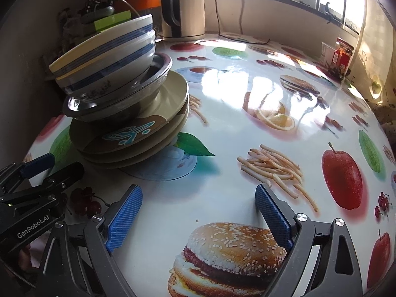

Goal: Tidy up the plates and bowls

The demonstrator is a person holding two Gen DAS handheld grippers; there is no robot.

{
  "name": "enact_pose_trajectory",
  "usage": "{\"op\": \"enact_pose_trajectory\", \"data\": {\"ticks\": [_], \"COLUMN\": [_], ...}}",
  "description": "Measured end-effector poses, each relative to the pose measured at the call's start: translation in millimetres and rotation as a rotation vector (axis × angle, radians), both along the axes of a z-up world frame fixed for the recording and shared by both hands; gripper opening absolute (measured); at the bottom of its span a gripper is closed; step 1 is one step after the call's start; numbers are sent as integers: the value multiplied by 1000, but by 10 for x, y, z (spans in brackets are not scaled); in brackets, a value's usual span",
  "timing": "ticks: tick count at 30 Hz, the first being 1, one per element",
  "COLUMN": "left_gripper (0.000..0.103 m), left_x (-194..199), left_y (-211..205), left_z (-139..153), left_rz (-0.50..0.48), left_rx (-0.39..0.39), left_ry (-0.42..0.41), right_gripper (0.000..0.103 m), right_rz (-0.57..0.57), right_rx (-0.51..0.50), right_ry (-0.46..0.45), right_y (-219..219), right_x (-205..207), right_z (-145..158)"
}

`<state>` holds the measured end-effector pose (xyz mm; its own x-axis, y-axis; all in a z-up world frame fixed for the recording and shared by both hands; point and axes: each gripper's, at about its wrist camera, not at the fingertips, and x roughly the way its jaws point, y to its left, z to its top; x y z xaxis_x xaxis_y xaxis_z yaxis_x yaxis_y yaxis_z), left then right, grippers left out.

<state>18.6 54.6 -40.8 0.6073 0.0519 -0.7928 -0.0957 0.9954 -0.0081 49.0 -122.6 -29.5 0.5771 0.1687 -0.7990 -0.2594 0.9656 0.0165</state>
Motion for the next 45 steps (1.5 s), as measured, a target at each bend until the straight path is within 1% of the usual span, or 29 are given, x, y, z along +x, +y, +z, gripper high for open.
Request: {"op": "enact_pose_trajectory", "data": {"ticks": [9,29,32,34,45], "left_gripper": [65,66,66,66,66], "left_x": [-10,-10,-9,-8,-7], "left_y": [-1,8,8,8,10], "left_z": [2,4,4,4,4], "left_rz": [4,4,4,4,4], "left_rx": [2,1,1,1,1], "left_ry": [-4,-5,-5,-5,-5], "right_gripper": [95,96,98,103,103], "right_rz": [-19,-18,-25,-32,-34], "right_rx": [0,0,0,-1,-2], "right_ry": [-2,-4,-1,4,3], "right_y": [-28,-38,-64,-88,-95], "right_x": [18,11,26,41,45], "right_z": [-5,-15,-21,-29,-26]}}
